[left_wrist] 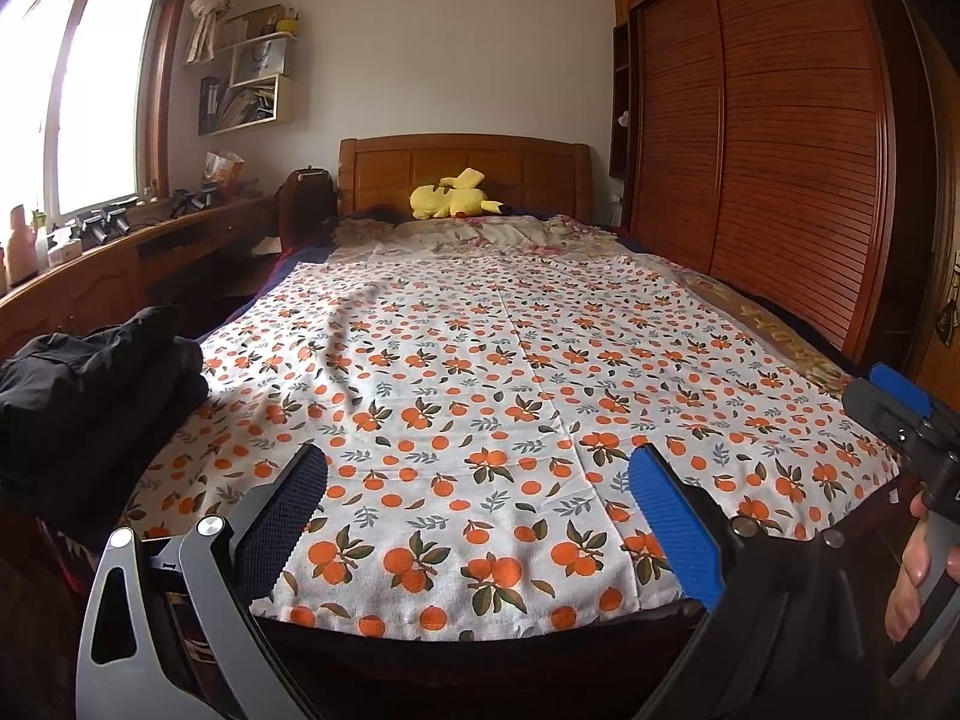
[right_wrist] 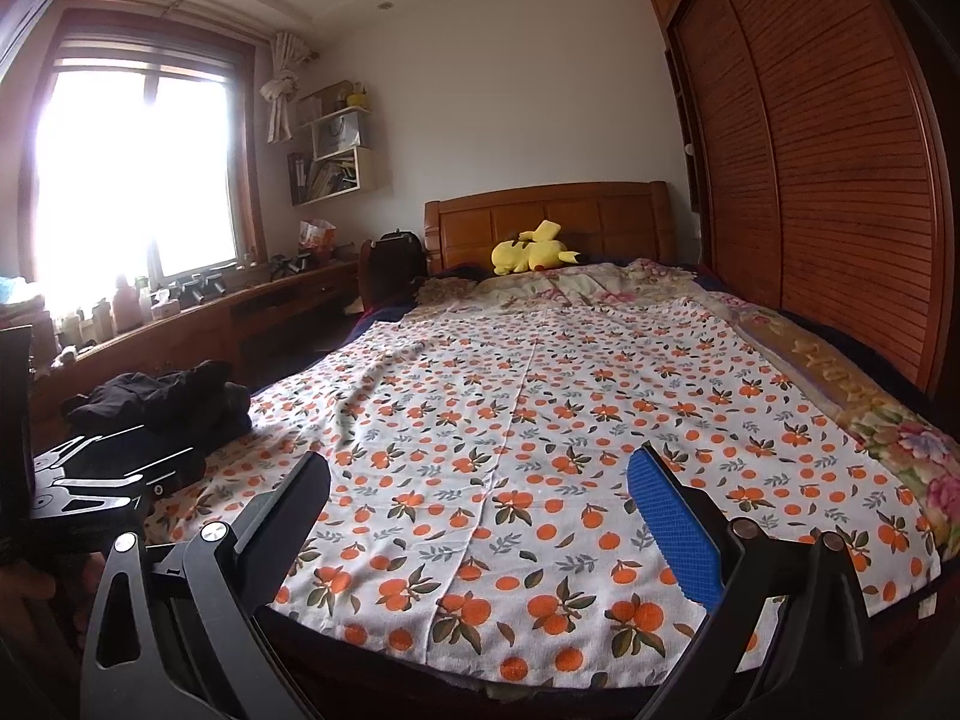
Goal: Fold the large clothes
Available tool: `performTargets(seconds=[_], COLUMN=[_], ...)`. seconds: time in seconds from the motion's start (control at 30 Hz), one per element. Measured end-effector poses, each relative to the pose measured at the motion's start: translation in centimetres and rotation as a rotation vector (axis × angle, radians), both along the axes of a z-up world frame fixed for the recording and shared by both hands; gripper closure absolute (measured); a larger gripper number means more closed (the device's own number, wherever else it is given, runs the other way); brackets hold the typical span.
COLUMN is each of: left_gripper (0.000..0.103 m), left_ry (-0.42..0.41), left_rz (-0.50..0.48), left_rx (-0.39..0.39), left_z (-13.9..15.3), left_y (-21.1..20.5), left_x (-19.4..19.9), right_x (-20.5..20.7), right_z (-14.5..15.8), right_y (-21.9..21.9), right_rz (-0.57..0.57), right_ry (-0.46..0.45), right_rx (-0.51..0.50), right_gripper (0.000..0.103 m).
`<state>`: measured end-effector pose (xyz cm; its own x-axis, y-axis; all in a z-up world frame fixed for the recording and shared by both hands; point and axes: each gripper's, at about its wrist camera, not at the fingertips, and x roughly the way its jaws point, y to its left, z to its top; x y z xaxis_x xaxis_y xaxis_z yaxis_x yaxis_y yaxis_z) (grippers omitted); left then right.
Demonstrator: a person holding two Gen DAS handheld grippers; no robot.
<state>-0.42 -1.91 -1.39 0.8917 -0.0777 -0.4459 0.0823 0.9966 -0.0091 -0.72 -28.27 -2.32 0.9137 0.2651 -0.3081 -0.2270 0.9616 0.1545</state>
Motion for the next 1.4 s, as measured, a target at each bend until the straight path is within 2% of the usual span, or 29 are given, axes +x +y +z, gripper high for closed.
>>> performTargets(seconds=[1.4], left_gripper=[0.002], left_ry=[-0.015], left_rz=[0.001], left_rx=[0.0], left_z=[0.51], left_y=[-0.38], left_x=[-0.07], right_x=[0.16], right_z=[0.22], right_y=[0.19], right_rz=[0.011], right_ry=[-0.001], right_rx=[-0.013], right_gripper=[0.007])
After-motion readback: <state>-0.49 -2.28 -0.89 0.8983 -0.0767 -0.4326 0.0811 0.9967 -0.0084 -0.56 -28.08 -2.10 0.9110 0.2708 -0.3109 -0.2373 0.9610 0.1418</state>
